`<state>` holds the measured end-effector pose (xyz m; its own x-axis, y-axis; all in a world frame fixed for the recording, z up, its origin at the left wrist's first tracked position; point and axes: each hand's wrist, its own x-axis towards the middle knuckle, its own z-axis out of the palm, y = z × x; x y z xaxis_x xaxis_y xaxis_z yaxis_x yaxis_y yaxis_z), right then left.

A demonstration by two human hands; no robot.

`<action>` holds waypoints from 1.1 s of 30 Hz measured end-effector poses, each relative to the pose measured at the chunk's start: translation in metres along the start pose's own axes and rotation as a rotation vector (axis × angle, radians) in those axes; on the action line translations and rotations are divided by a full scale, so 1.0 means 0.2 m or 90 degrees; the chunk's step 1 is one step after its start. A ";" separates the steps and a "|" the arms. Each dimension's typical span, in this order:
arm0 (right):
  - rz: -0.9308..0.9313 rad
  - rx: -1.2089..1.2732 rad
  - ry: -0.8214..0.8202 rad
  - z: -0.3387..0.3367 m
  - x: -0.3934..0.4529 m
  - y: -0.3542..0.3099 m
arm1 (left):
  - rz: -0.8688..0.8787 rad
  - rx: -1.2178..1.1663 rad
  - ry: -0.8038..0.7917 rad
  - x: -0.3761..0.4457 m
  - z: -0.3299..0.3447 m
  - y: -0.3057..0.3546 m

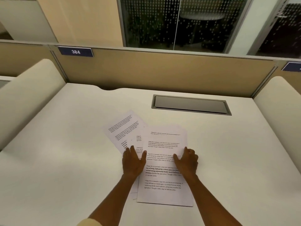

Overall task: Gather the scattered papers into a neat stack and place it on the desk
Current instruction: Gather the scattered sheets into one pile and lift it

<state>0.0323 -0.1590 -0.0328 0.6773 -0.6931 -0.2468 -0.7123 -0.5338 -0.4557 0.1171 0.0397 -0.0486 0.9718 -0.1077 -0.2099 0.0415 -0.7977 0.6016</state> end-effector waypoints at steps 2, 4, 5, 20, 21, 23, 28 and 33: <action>0.003 0.002 -0.005 0.01 -0.02 -0.02 | 0.028 -0.042 -0.032 0.01 -0.03 0.02; 0.007 0.001 -0.007 0.02 -0.03 -0.04 | 0.058 -0.048 -0.052 0.03 -0.08 0.04; 0.009 0.000 -0.007 0.02 -0.04 -0.04 | 0.074 -0.044 -0.053 0.05 -0.09 0.05; 0.079 -0.040 0.020 0.17 -0.17 -0.11 | 0.069 0.231 -0.109 0.28 -0.24 -0.18; 0.081 -0.044 0.017 0.18 -0.17 -0.12 | 0.074 0.246 -0.116 0.30 -0.24 -0.19; 0.080 -0.040 0.012 0.19 -0.18 -0.13 | 0.092 0.278 -0.133 0.31 -0.25 -0.22; 0.081 -0.019 0.002 0.21 -0.18 -0.13 | 0.140 0.304 -0.116 0.31 -0.25 -0.29; 0.088 0.004 0.013 0.23 -0.18 -0.16 | 0.171 0.276 -0.119 0.34 -0.25 -0.30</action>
<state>0.0390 -0.0940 -0.0478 0.5685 -0.7696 -0.2908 -0.7976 -0.4289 -0.4242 0.1931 0.1099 -0.0599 0.8755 -0.4137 -0.2498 -0.3407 -0.8950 0.2880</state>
